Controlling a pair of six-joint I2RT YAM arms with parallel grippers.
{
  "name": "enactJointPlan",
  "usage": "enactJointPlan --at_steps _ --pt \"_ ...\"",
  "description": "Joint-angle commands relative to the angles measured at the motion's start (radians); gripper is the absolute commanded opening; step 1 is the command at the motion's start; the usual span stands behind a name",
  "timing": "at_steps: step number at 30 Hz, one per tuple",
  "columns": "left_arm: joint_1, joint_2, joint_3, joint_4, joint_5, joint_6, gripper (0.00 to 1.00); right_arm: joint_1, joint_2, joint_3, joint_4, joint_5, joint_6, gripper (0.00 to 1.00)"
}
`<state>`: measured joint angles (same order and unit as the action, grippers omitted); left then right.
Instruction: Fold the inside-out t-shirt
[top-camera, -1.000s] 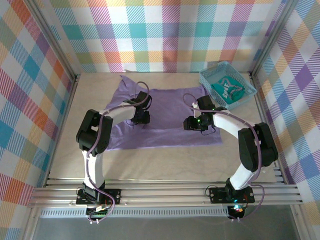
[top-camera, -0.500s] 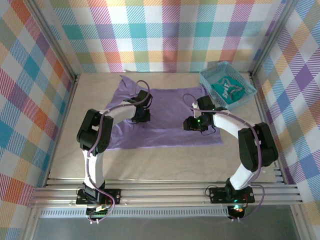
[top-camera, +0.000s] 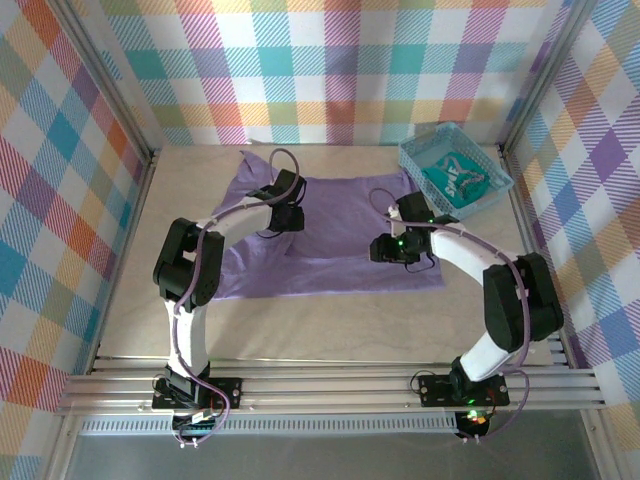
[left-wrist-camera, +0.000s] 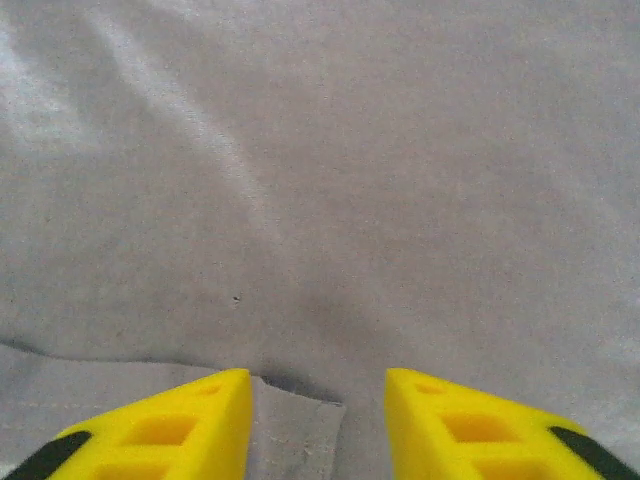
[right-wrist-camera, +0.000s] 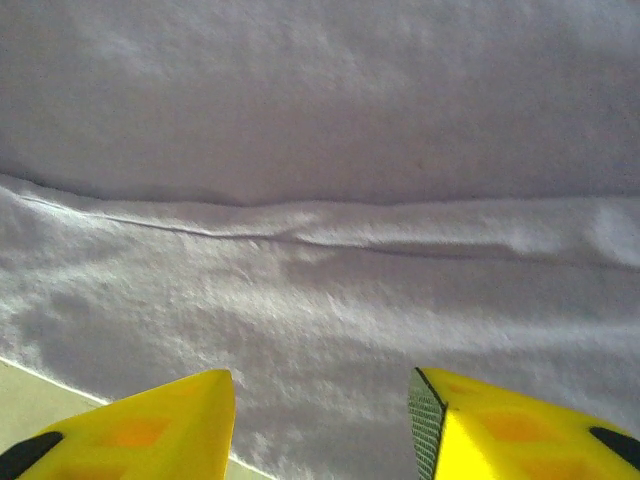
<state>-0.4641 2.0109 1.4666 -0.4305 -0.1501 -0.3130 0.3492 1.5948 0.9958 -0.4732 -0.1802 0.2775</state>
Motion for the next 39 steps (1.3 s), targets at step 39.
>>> enactJointPlan --at_steps 39 --pt "0.338 -0.797 -0.722 0.109 0.21 -0.303 0.6 -0.151 -0.054 0.094 -0.041 0.141 0.067 0.58"
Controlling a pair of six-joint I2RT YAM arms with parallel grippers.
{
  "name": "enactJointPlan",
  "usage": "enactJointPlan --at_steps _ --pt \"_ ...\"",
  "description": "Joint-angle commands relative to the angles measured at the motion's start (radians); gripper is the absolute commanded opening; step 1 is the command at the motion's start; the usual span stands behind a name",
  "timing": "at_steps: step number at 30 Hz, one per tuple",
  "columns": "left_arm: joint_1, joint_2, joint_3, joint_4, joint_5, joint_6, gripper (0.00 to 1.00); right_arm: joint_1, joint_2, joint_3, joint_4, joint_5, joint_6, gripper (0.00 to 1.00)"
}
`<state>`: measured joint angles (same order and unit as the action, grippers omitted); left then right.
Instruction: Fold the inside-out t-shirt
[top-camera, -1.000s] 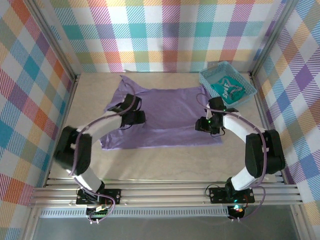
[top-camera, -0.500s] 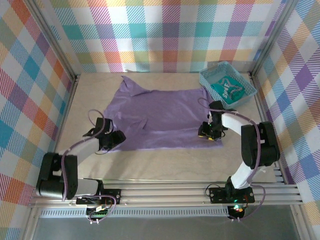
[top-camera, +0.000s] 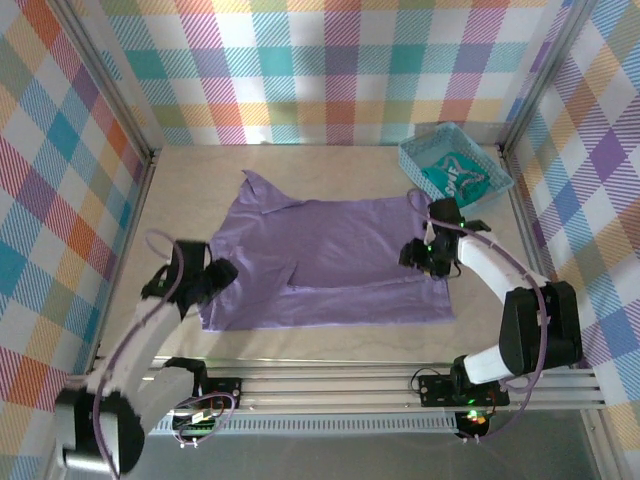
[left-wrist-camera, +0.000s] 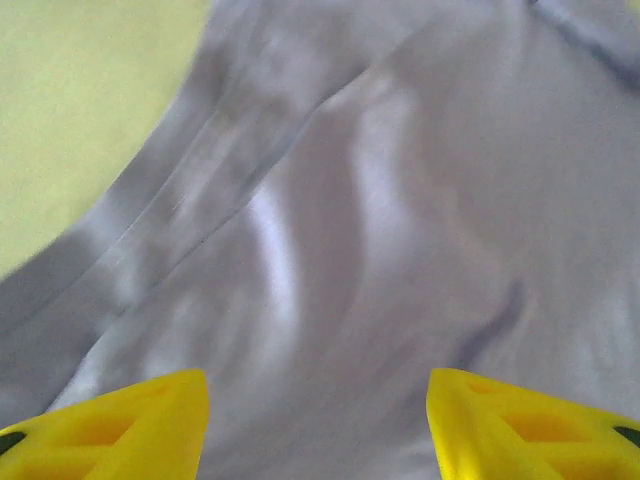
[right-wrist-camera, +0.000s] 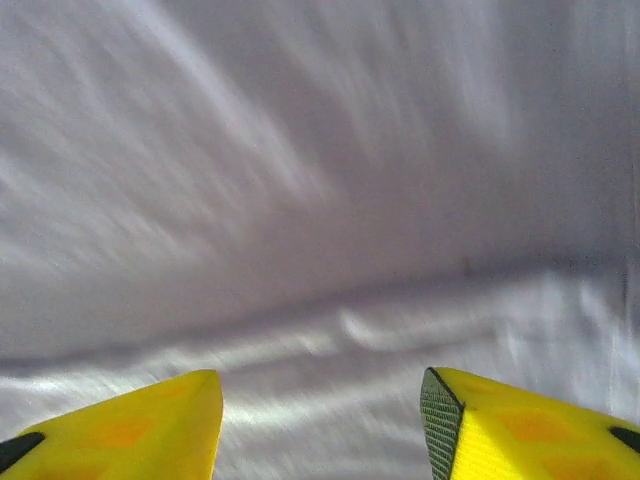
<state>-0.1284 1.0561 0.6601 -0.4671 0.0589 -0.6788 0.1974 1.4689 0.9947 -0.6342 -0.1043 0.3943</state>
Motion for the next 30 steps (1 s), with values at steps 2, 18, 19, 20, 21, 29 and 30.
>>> enactJointPlan --at_steps 2,18,19,20,21,29,30 --pt "0.003 0.312 0.191 0.233 -0.002 0.099 0.6 -0.002 0.169 0.176 0.173 0.121 -0.082 0.61" --pt "0.001 0.668 0.489 0.264 0.007 0.182 0.62 -0.091 0.812 0.902 0.019 0.168 -0.281 0.66" --pt "0.002 0.677 0.495 0.262 0.01 0.188 0.62 -0.102 0.828 0.93 -0.007 0.169 -0.276 0.67" --pt "0.0 0.68 0.495 0.264 0.008 0.191 0.61 -0.11 0.842 0.955 -0.031 0.173 -0.27 0.67" --pt "0.001 0.683 0.495 0.266 0.006 0.194 0.62 -0.117 0.851 0.964 -0.038 0.171 -0.271 0.67" --pt "0.002 0.712 0.525 0.254 0.021 0.222 0.62 -0.124 0.923 1.068 -0.117 0.178 -0.298 0.69" --pt "0.001 0.719 0.529 0.252 0.022 0.224 0.62 -0.125 0.937 1.085 -0.134 0.177 -0.3 0.69"
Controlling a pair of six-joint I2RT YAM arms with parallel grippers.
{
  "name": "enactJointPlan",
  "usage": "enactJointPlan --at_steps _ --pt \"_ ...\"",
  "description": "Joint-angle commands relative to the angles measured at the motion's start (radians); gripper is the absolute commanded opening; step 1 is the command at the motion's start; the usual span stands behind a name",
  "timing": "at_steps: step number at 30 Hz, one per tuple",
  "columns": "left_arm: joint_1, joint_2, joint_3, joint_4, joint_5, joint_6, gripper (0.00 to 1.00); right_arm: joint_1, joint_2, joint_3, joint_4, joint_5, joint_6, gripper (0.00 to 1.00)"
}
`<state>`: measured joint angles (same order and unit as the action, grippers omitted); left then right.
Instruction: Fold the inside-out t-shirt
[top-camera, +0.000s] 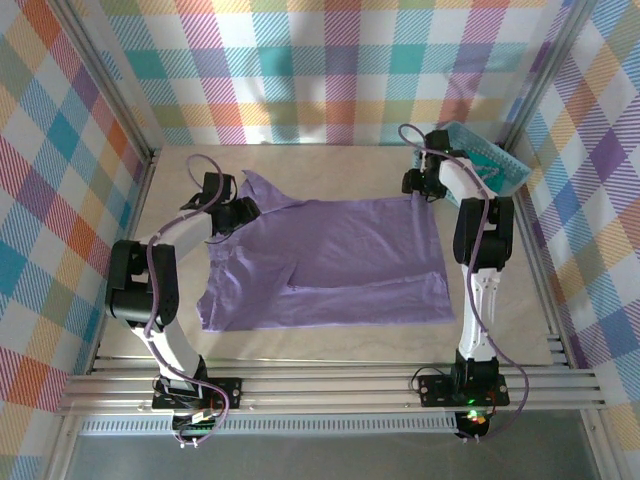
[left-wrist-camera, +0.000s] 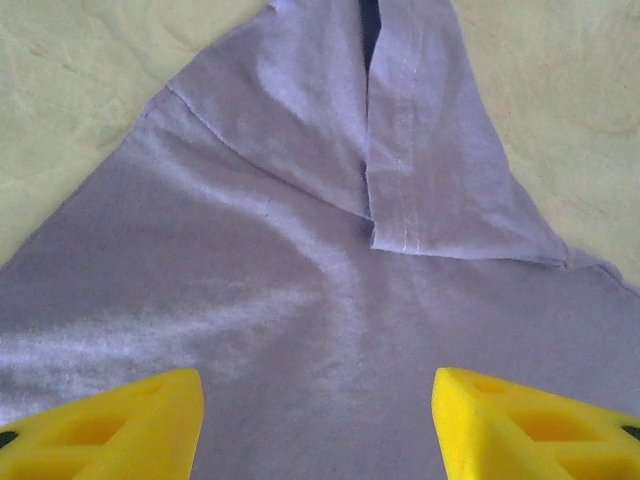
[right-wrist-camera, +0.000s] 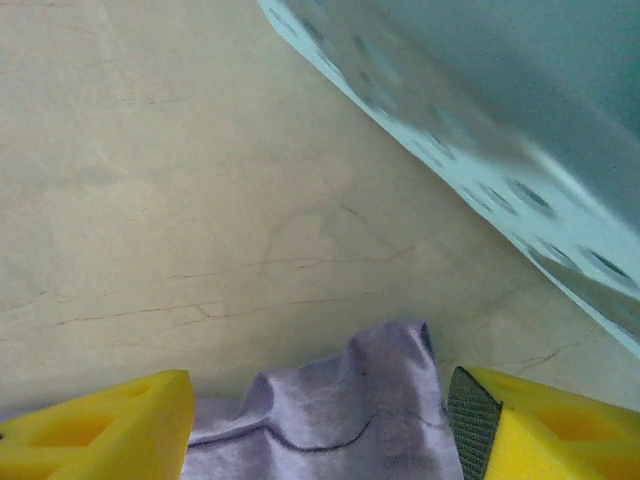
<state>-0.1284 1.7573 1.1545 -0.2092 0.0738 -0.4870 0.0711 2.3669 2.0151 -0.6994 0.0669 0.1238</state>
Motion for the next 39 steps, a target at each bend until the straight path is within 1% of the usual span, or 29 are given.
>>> enactJointPlan --at_steps 1,6,9,15,18,20,23,26,35,39 --pt "0.001 0.023 0.039 -0.009 0.012 0.033 0.62 0.002 0.053 0.084 -0.089 0.003 -0.034 0.69" --pt "0.0 0.052 0.062 -0.016 0.026 0.045 0.62 0.004 0.101 0.12 -0.127 -0.016 -0.042 0.67" --pt "0.002 0.069 0.086 -0.027 0.029 0.053 0.62 0.005 0.125 0.153 -0.151 -0.022 -0.05 0.61" --pt "0.006 0.112 0.149 -0.051 0.0 0.075 0.62 0.009 0.143 0.182 -0.151 -0.033 -0.068 0.35" --pt "0.019 0.168 0.225 -0.106 -0.021 0.087 0.62 0.009 0.144 0.186 -0.144 -0.039 -0.075 0.2" --pt "0.025 0.227 0.303 -0.148 -0.031 0.101 0.62 0.01 0.141 0.188 -0.137 -0.04 -0.079 0.14" --pt "0.028 0.332 0.447 -0.216 -0.057 0.125 0.62 0.011 0.131 0.185 -0.128 -0.042 -0.081 0.07" --pt "0.033 0.452 0.607 -0.29 -0.047 0.154 0.6 0.014 0.124 0.178 -0.118 -0.046 -0.087 0.06" --pt "0.083 0.729 1.066 -0.493 -0.046 0.184 0.61 0.02 0.121 0.177 -0.106 -0.064 -0.104 0.06" --pt "0.094 0.826 1.218 -0.535 -0.009 0.186 0.62 0.02 0.114 0.174 -0.101 -0.07 -0.106 0.06"
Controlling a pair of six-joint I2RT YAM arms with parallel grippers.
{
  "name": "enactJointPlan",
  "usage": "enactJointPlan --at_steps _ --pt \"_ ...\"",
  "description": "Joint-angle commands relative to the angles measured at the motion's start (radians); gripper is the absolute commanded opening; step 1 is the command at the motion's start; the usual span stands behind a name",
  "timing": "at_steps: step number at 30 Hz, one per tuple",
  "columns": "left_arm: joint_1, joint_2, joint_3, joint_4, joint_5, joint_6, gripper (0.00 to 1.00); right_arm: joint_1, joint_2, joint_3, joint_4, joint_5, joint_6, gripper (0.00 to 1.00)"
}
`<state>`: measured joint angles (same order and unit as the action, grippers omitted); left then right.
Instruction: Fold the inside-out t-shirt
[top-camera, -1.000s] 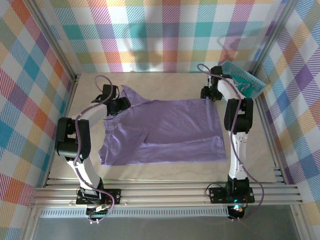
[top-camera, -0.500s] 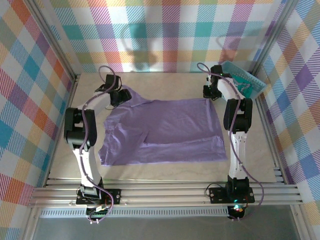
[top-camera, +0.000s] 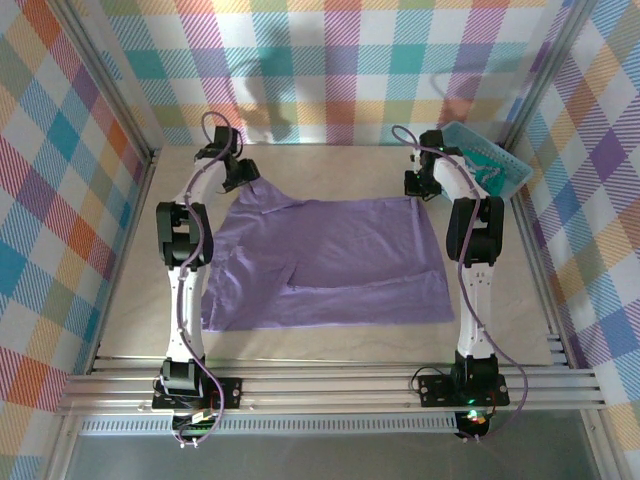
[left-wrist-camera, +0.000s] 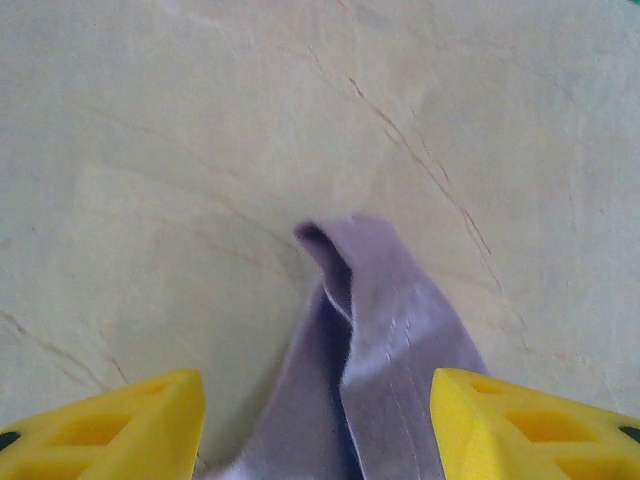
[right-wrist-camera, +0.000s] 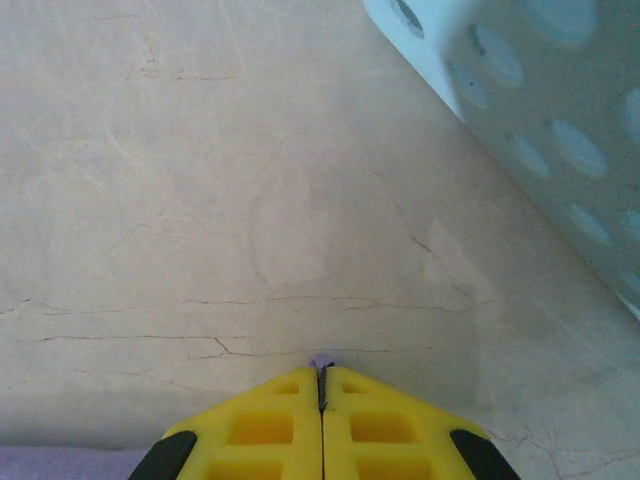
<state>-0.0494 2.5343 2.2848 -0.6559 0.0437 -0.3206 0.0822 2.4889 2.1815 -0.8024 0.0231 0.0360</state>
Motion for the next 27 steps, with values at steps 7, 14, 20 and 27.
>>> enactJointPlan --at_steps 7,14,20,27 --pt "0.019 0.195 0.316 -0.127 0.094 0.007 0.6 0.01 -0.013 0.012 0.013 -0.044 -0.02 0.06" --pt "0.023 0.235 0.354 -0.066 0.1 -0.017 0.46 0.018 -0.018 0.014 0.011 -0.06 -0.024 0.06" --pt "0.029 0.269 0.391 -0.037 0.106 -0.023 0.28 0.022 -0.016 0.018 0.011 -0.063 -0.022 0.05" --pt "0.042 0.245 0.406 -0.041 0.103 -0.019 0.11 0.022 -0.02 0.044 0.004 -0.043 -0.02 0.03"
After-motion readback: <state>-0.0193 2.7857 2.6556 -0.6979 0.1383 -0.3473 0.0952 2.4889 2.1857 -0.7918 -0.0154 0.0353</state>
